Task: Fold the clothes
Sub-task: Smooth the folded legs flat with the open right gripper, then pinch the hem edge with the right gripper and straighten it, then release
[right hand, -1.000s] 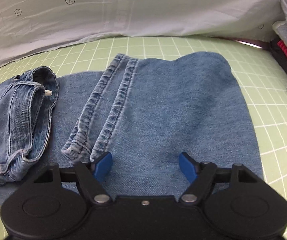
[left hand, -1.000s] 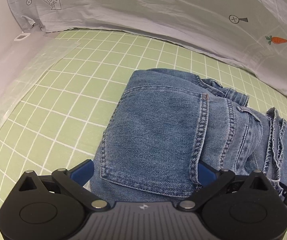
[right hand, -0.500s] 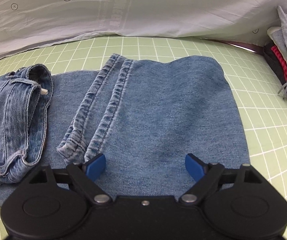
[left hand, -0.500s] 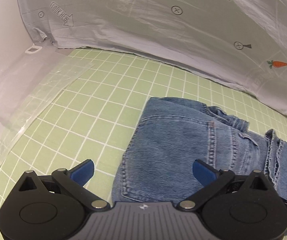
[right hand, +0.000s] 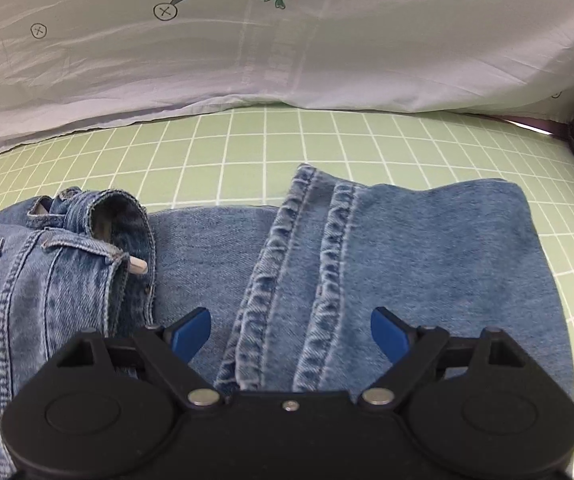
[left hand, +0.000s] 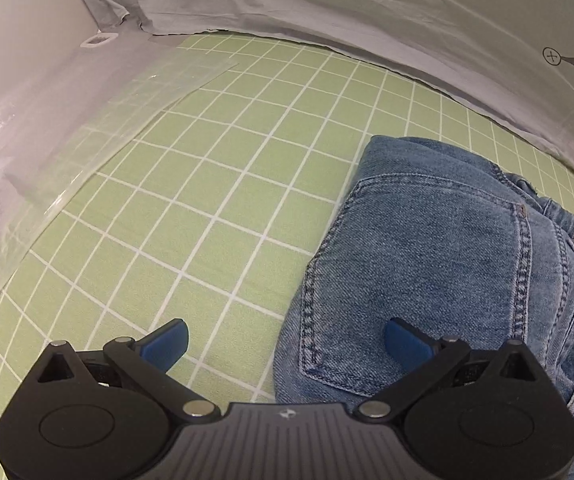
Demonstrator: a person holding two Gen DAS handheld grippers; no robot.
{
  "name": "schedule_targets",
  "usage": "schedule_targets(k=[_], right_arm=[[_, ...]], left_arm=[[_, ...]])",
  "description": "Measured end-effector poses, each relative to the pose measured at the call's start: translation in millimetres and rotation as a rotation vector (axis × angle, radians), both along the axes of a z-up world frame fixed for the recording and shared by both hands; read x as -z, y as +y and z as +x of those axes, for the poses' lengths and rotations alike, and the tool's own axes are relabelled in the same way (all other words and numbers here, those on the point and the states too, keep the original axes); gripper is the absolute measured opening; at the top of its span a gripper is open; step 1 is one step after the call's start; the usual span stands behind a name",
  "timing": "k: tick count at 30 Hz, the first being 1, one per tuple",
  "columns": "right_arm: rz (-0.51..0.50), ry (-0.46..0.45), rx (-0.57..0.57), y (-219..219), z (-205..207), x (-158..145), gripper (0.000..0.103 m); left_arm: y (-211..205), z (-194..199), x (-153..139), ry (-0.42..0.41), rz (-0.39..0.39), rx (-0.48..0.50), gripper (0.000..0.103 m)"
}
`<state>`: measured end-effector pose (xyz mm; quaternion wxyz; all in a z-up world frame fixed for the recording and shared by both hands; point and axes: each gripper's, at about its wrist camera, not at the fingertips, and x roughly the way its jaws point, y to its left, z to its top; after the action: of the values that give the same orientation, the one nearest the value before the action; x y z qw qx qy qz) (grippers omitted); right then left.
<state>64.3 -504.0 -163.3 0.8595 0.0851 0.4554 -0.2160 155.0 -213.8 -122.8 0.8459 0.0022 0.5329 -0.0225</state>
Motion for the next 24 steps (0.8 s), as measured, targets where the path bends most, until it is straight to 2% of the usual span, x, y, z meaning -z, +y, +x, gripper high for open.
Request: schedule_targets(k=[2, 3, 4, 5, 6, 8, 11, 16, 18, 22, 24], right_arm=[[-0.019, 0.012, 0.019, -1, 5, 5, 0.073], [-0.018, -0.010, 0.019, -2, 3, 5, 0.062], [-0.027, -0.018, 0.010, -2, 1, 4, 0.047], [-0.047, -0.019, -0.001, -2, -1, 3, 0.038], [-0.067, -0.017, -0.011, -3, -4, 3, 0.022], [-0.055, -0.043, -0.032, -7, -13, -1, 0.011], [-0.064, -0.073, -0.059, -5, -25, -14, 0.009], [-0.087, -0.109, -0.200, 31, -38, -35, 0.009], [-0.060, -0.083, -0.234, 43, -37, -27, 0.009], [-0.018, -0.008, -0.210, 45, -28, -8, 0.012], [0.006, -0.001, -0.199, 43, -26, -9, 0.022]], left_arm=[[-1, 1, 2, 0.000, 0.007, 0.004, 0.103], [-2, 1, 3, 0.001, 0.008, 0.005, 0.103], [-1, 2, 4, 0.003, 0.005, 0.004, 0.103], [-1, 3, 5, 0.006, 0.001, 0.003, 0.103], [0, 4, 7, 0.011, -0.005, 0.001, 0.103], [2, 5, 8, 0.020, -0.020, -0.004, 0.103], [4, 6, 9, 0.022, -0.033, -0.002, 0.103], [4, 5, 10, 0.024, -0.040, -0.017, 0.103], [6, 4, 11, 0.027, -0.055, -0.031, 0.103], [12, 3, 14, 0.038, -0.098, -0.060, 0.103], [14, 3, 15, 0.039, -0.112, -0.063, 0.103]])
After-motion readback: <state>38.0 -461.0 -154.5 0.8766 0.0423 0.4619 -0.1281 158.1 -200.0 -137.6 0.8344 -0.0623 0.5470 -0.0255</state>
